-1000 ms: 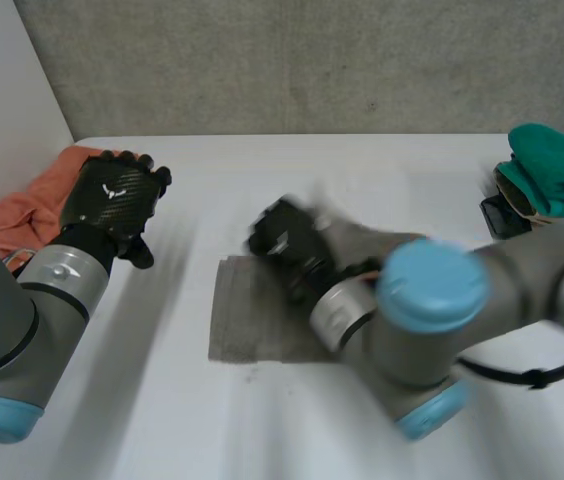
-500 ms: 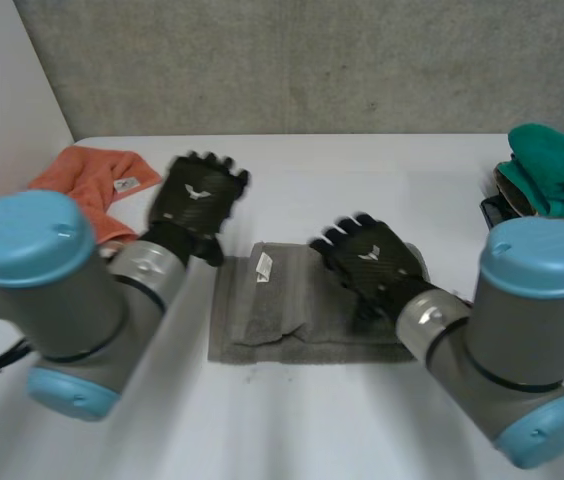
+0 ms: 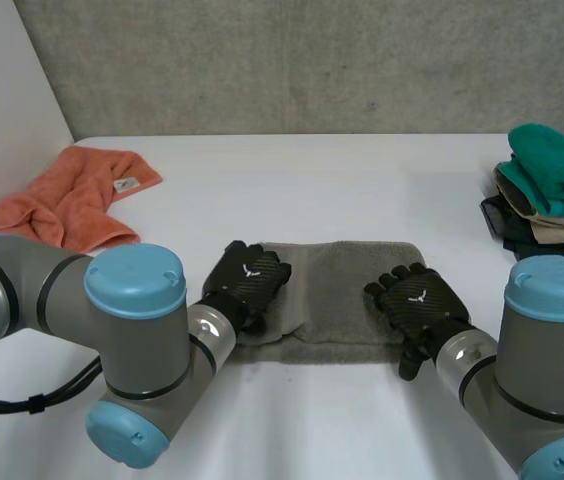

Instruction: Fold the laundry.

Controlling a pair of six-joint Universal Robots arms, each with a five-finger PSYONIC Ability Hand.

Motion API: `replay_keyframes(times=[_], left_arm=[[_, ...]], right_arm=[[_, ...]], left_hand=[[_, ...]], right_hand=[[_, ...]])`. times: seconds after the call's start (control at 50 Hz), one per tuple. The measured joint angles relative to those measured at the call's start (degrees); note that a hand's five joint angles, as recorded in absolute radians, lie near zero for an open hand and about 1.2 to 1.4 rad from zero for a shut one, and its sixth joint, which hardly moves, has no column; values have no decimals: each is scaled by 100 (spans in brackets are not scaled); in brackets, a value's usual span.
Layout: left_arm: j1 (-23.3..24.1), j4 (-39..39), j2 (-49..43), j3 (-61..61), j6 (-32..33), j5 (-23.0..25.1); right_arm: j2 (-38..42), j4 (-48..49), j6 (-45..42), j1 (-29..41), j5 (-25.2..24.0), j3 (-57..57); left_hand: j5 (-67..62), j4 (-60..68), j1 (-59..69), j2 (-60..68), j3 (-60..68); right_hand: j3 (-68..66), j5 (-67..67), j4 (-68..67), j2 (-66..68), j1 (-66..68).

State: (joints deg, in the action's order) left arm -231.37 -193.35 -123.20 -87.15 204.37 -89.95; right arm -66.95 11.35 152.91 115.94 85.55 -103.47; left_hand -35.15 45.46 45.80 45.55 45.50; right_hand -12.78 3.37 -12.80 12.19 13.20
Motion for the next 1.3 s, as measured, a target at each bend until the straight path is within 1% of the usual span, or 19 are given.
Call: replay_keyframes(times=[0.06, 0.16, 0.22, 0.26, 0.32, 0.34, 0.42, 0.56, 0.6, 0.66, 0.8, 0.84, 0.88, 0.94, 0.98, 1.02, 1.06, 1.2, 1.3], left_arm=[[-15, 3, -60, 5, 88, -148], [-32, 14, -158, -19, 409, -541], [-28, 20, -158, -74, 556, -714], [-23, 20, -90, -168, 651, -828], [-20, 20, 129, -320, 699, -890], [-19, 20, 224, -375, 702, -895], [-15, 17, 636, -568, 687, -888], [-37, 11, 1507, -870, 646, -869], [-87, 9, 1778, -944, 639, -877], [-218, 5, 2072, -1025, 631, -895], [-568, 3, 2296, -1128, 511, -896], [-678, 5, 2292, -1146, 413, -883], [-745, 5, 2277, -1150, 332, -869], [-856, -7, 2233, -1139, 195, -848], [-916, -23, 2182, -1112, 120, -833], [-949, -40, 2122, -1075, 71, -815], [-971, -71, 2001, -985, 4, -771], [-753, -224, 1505, -501, -458, -403], [-418, -292, 1111, -65, -1082, -98]], right_arm=[[-2, 87, -2, -26, 55, -31], [4, 178, -10, -49, 78, -47], [25, 228, -18, -51, 81, -45], [52, 287, -32, -49, 104, -35], [84, 366, -124, -50, 209, -16], [91, 391, -191, -50, 269, -10], [85, 468, -647, -46, 558, 25], [42, 717, -2250, 64, 923, 285], [50, 902, -2807, 245, 847, 455], [120, 1227, -3467, 690, 491, 736], [738, 1716, -4235, 1624, -770, 1247], [1026, 1778, -4307, 1830, -1168, 1355], [1169, 1806, -4286, 1919, -1338, 1399], [1284, 1839, -4026, 1964, -1339, 1429], [1262, 1843, -3711, 1931, -1200, 1415], [1137, 1839, -3211, 1843, -1016, 1374], [862, 1822, -2372, 1678, -800, 1268], [-257, 1343, 1093, 902, -601, 895], [-540, 395, 2380, 287, -673, 969]], left_hand=[[-111, 121, 76, 103, 103], [-117, 138, 76, 117, 106], [-117, 137, 75, 116, 106], [-118, 133, 75, 115, 105], [-113, 117, 65, 97, 97], [-113, 117, 65, 97, 97], [-104, 79, 42, 65, 70], [150, -183, -238, -193, -189], [275, -311, -359, -316, -311], [401, -449, -461, -428, -412], [538, -583, -554, -547, -517], [560, -607, -567, -563, -528], [588, -624, -589, -587, -559], [776, -803, -789, -795, -754], [1003, -1021, -1028, -1004, -987], [1128, -1137, -1136, -1128, -1117], [1223, -1223, -1175, -1193, -1179], [1414, -1415, -1382, -1377, -1355], [1414, -1415, -1382, -1377, -1356]], right_hand=[[-172, 144, -173, 71, 62], [-1157, 1082, -1109, 1178, 1101], [-2093, 2030, -2077, 2152, 2061], [-3605, 3467, -3534, 3717, 3522], [-5148, 5086, -5161, 5244, 4849], [-5372, 5268, -5377, 5450, 4912], [-5512, 5324, -5554, 5498, 4912], [-5517, 5324, -5570, 5498, 4912], [-5517, 5324, -5572, 5498, 4912], [-5517, 5324, -5573, 5498, 4912], [-5432, 5315, -5474, 5435, 4912], [-4321, 4249, -4336, 4341, 4098], [-3534, 3511, -3610, 3544, 3438], [-937, 857, -947, 895, 830], [-153, 65, -164, 150, 72], [65, -94, 60, -25, -38], [100, -94, 115, -26, -38], [100, -94, 116, -26, -38], [100, -94, 116, -26, -38]])
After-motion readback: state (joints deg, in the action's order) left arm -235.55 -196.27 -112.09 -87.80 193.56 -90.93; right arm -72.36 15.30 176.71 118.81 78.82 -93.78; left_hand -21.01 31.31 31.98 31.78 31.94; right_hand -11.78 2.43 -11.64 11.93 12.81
